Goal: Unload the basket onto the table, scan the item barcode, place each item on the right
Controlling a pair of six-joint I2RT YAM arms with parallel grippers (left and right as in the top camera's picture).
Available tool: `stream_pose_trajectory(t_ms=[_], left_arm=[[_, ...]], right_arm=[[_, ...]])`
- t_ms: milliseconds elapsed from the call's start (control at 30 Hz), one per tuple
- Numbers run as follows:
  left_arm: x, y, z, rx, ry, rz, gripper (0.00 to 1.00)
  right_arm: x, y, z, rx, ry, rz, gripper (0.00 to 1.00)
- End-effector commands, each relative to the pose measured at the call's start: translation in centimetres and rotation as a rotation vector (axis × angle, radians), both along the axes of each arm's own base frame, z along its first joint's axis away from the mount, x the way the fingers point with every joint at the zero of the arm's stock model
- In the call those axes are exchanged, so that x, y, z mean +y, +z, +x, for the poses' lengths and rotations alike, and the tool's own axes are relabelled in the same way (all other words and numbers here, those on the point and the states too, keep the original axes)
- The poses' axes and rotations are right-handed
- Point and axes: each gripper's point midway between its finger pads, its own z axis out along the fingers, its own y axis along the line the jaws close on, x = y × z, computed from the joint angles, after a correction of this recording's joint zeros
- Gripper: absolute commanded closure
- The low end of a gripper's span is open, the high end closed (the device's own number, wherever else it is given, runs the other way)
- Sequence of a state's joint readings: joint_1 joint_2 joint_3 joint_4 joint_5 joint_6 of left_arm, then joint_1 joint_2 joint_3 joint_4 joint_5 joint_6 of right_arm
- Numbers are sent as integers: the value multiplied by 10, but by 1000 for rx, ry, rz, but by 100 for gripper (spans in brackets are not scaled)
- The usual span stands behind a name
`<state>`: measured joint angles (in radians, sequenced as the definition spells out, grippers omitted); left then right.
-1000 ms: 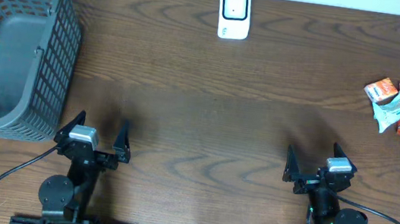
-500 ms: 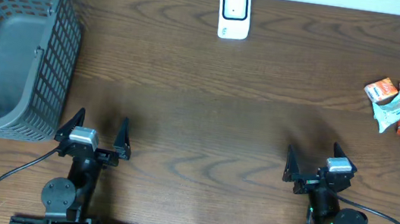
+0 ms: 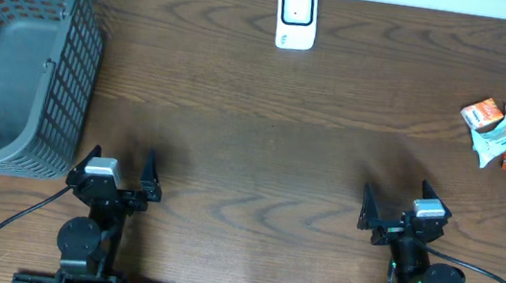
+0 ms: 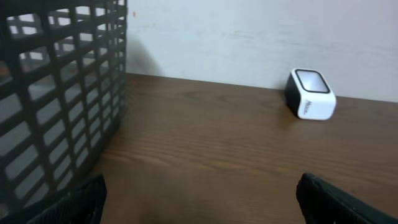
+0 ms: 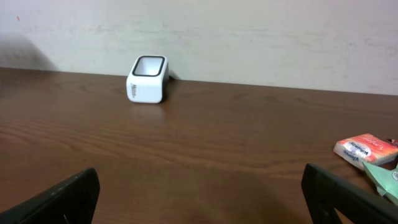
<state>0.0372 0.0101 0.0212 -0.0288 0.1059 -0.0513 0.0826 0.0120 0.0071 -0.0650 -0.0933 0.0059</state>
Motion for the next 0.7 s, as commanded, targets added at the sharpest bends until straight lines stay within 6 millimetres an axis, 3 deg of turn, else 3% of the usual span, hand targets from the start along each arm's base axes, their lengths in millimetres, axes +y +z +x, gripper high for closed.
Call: stream_pose_trajectory(t_ms=[0,667], left_arm=[[3,-16,-1,47,18,-12,2],[-4,-16,-1,44,-32,99,2]], right_arm=[[-2,0,0,-1,-11,-4,1],[-2,0,0,-1,-11,-3,1]])
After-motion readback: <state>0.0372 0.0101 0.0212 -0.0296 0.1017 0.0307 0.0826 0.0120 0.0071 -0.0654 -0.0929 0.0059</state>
